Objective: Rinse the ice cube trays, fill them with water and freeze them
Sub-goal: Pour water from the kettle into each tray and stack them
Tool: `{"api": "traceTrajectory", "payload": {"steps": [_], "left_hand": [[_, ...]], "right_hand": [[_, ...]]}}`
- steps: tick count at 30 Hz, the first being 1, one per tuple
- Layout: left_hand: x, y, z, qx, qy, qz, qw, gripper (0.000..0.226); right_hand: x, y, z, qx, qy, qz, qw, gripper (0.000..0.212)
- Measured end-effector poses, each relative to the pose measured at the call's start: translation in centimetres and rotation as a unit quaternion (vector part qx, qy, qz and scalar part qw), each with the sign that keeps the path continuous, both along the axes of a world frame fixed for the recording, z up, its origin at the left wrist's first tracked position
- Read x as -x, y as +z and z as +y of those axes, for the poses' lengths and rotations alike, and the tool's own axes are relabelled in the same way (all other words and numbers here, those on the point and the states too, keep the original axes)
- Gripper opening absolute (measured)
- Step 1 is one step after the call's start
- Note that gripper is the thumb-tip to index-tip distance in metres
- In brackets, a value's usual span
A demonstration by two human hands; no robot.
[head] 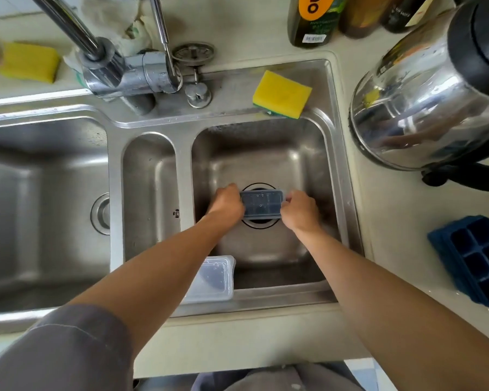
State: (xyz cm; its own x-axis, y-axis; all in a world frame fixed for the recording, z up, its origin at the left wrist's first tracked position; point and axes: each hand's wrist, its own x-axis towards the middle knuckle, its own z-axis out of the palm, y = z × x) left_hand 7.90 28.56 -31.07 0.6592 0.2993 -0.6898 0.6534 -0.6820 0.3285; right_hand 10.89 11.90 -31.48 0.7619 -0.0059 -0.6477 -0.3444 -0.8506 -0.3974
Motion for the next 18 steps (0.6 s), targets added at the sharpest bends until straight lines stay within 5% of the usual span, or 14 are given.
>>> {"api": "traceTrajectory", "payload": {"steps": [18], "left_hand": [[-1.2, -0.6, 0.3, 0.036, 0.035, 0.055, 0.997, 0.026]], "right_hand": [[-0.1, -0.7, -0.1, -0.024, -0.041, 0.085, 0.995, 0.015]]}}
